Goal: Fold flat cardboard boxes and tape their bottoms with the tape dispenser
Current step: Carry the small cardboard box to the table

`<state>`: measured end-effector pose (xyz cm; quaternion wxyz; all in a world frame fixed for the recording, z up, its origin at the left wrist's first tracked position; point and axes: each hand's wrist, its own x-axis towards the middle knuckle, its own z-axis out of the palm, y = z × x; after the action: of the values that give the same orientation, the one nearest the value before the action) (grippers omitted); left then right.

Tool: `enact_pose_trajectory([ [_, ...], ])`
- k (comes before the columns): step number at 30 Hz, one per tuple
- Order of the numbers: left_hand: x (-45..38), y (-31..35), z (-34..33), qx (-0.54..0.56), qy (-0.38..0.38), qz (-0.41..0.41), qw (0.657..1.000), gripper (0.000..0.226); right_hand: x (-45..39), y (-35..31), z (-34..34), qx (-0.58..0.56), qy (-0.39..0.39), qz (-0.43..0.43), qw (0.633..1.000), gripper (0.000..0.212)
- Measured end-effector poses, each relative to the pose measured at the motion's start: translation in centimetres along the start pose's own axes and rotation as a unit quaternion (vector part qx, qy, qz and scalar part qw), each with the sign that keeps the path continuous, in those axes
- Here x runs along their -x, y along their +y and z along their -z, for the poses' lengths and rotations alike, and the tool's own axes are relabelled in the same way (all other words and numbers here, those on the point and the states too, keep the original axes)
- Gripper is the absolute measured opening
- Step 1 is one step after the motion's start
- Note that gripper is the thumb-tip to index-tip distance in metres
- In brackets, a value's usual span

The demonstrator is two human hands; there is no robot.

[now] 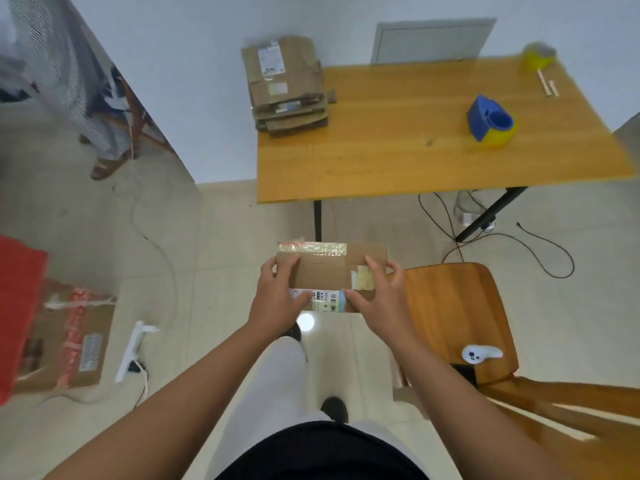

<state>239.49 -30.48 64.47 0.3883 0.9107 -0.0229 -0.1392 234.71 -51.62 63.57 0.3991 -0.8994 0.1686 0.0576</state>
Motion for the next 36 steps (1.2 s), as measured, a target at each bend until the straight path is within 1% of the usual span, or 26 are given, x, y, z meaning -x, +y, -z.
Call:
enact_pose_trajectory([
  [7, -14.7, 0.7, 1.2, 0.002, -0.047, -0.013, 0.999, 0.072, -12.8, -2.7, -0.3, 0.026, 0.032, -0.037, 0.998, 0.080],
  [13, -27.4, 3.7, 3.2, -0.022, -0.071, -0.068, 0.995, 0.069, -22.7, -5.4, 0.4, -0.004, 0.063, -0.079, 0.995, 0.079],
  [20, -36.1, 7.8, 2.7, -0.028, -0.098, -0.102, 0.990, 0.070, -30.0, -6.1, 3.5, 0.000, 0.096, -0.109, 0.989, 0.079],
  [24, -39.2, 10.7, 0.4, -0.026, -0.115, -0.107, 0.987, 0.072, -33.2, -4.6, 6.2, 0.006, 0.110, -0.111, 0.988, 0.079],
  [28, -42.3, 12.8, -2.7, -0.036, -0.130, -0.117, 0.984, 0.074, -37.1, -1.5, 9.0, 0.011, 0.111, -0.113, 0.987, 0.080],
  [32, -46.1, 15.2, -7.1, -0.052, -0.121, -0.091, 0.987, 0.076, -42.9, 2.6, 11.4, 0.002, 0.084, -0.105, 0.991, 0.081],
  [36, -50.4, 19.4, -12.8, -0.053, -0.101, -0.050, 0.992, 0.074, -49.6, 7.9, 15.5, -0.003, 0.044, -0.088, 0.995, 0.080],
])
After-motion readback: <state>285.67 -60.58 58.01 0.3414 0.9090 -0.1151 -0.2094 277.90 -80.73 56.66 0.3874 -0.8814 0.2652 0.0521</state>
